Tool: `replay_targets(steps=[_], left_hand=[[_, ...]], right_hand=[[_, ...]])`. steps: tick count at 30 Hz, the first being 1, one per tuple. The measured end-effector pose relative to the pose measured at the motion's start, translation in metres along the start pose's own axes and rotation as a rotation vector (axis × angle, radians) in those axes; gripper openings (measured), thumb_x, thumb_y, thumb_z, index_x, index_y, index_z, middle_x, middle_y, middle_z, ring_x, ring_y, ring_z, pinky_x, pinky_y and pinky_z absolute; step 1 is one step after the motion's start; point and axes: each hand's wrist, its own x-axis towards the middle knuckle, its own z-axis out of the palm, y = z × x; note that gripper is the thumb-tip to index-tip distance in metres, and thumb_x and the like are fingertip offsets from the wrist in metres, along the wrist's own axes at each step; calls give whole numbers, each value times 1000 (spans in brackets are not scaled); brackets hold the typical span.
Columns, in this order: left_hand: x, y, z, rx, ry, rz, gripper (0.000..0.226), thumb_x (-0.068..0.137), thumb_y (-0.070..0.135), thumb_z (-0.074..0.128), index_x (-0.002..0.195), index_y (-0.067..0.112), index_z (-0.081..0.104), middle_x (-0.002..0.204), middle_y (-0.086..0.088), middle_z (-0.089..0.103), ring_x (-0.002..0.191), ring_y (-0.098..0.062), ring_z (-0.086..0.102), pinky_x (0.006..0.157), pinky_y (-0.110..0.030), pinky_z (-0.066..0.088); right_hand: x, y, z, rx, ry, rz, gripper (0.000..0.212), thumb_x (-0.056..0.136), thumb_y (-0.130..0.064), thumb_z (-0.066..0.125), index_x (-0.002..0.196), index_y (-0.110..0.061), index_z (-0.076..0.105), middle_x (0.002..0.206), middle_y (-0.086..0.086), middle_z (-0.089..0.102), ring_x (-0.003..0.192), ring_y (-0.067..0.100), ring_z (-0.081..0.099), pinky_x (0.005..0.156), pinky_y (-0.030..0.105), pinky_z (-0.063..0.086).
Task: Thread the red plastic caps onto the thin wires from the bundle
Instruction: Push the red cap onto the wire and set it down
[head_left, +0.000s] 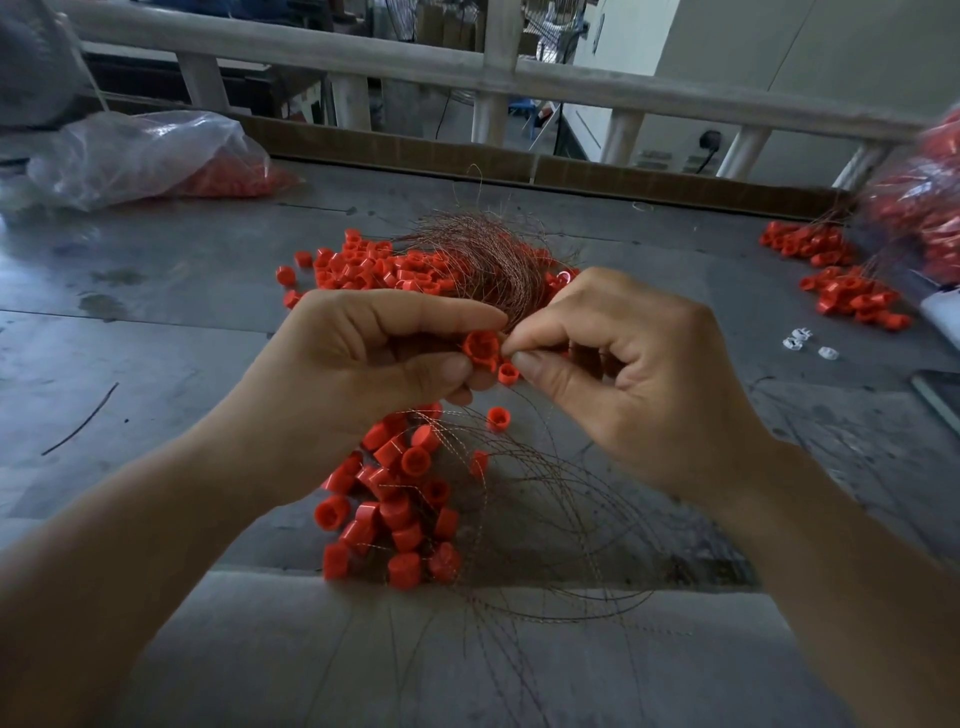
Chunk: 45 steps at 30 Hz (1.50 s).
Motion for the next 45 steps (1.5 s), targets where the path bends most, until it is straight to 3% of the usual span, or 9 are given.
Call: replay_targets(steps=[3, 6, 9, 12, 17, 20, 25, 39, 45], left_hand=[[1, -3, -3, -23, -29, -14, 31, 63, 26, 68, 93, 34, 72, 87, 9, 73, 81, -6, 68, 68, -14, 51], [1, -5, -4, -26, -57, -24, 34, 62, 33, 75, 95, 35, 71, 90, 11, 72, 85, -4, 68, 70, -14, 51], [1, -6, -4, -29, -53, -25, 39, 61, 48, 75, 97, 35, 71, 94, 10, 72, 88, -6, 68, 71, -16, 52], [1, -8, -5, -29, -45, -31, 40, 60, 50, 75, 98, 35, 71, 95, 9, 72, 89, -7, 68, 72, -17, 52], [2, -9, -8, -47, -37, -29, 41, 61, 49, 76, 98, 33, 71, 95, 8, 72, 89, -8, 68, 72, -18, 52], [2, -9, -8, -49, -37, -24, 40, 61, 48, 76, 98, 32, 71, 95, 7, 72, 89, -8, 68, 72, -18, 52], [1, -11, -8, -46, -35, -16, 40, 64, 47, 75, 100, 32, 70, 96, 7, 72, 90, -9, 68, 72, -18, 52], [2, -13, -9, -56, -34, -13, 41, 62, 49, 77, 99, 32, 70, 95, 8, 72, 90, -9, 68, 72, -19, 52], [3, -14, -11, -34, -30, -20, 42, 62, 49, 77, 100, 33, 70, 96, 7, 72, 91, -11, 68, 73, -20, 53]], right_hand=[[0, 0, 0, -41, 22, -35, 7, 79, -7, 66, 81, -8, 72, 72, 2, 62, 66, 7, 55, 62, 14, 41], [-1, 0, 1, -58, 33, -50, 7, 79, -7, 66, 81, -8, 73, 71, 5, 63, 65, 9, 56, 60, 14, 41], [-2, -1, 1, -52, 42, -45, 6, 78, -8, 67, 81, -8, 73, 71, 3, 64, 65, 6, 54, 61, 11, 39], [-2, -2, 1, 3, 41, -16, 6, 77, -8, 68, 81, -8, 72, 72, -4, 61, 66, 4, 54, 62, 8, 39], [-2, -6, 1, 347, -3, 246, 12, 74, -12, 72, 78, -22, 69, 68, -16, 63, 64, -2, 61, 58, 9, 44], [0, -7, 0, 550, -14, 360, 12, 72, -8, 71, 70, -19, 66, 60, -10, 64, 57, 0, 59, 52, 11, 45], [0, -9, 0, 680, -49, 418, 8, 64, -16, 69, 66, -13, 63, 58, -6, 61, 51, 1, 54, 48, 13, 44], [1, -7, 1, 709, -39, 470, 13, 59, -21, 70, 64, -10, 65, 58, 1, 63, 49, 7, 55, 44, 15, 44], [-1, -4, 3, 589, -35, 396, 11, 71, -5, 72, 67, -12, 64, 60, -1, 62, 52, 6, 54, 47, 16, 46]])
